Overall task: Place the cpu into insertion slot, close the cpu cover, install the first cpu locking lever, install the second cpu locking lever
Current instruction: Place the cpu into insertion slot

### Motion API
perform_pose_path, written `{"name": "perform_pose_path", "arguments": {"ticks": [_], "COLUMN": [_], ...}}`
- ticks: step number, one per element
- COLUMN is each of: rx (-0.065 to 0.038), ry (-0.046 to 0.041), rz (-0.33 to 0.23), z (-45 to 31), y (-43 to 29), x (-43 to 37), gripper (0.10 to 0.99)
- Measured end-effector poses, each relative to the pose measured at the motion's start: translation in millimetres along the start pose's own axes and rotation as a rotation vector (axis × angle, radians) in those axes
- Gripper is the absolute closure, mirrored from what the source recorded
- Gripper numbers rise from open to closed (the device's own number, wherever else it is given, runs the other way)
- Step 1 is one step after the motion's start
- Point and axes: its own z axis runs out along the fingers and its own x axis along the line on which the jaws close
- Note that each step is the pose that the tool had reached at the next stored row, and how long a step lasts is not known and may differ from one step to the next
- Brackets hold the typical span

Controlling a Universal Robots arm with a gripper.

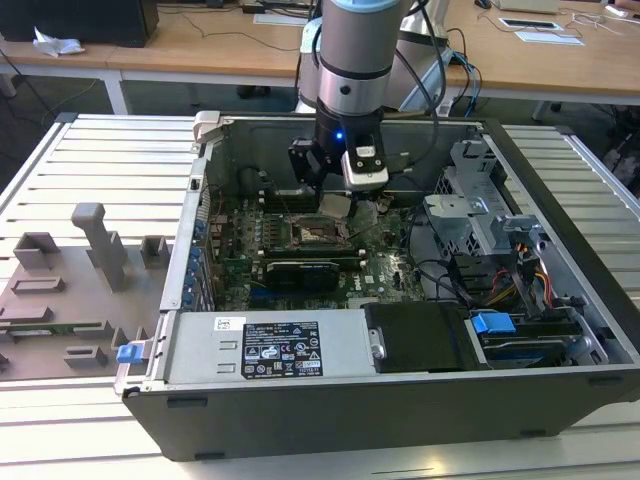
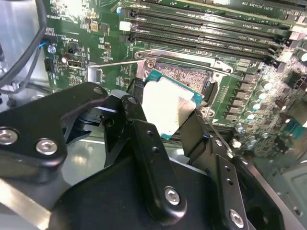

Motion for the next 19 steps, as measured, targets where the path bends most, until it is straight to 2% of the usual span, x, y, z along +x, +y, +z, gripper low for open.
{"name": "perform_pose_path", "arguments": {"ticks": [13,19], "rx": [0.002,0.003], "ry": [-0.0167,-0.0220], "rz": [0.185,0.243], "z": [2.0,2.7], "y": [-0.1,-0.2], "x": [-0.1,-0.1], "gripper": [0.541,0.541]}}
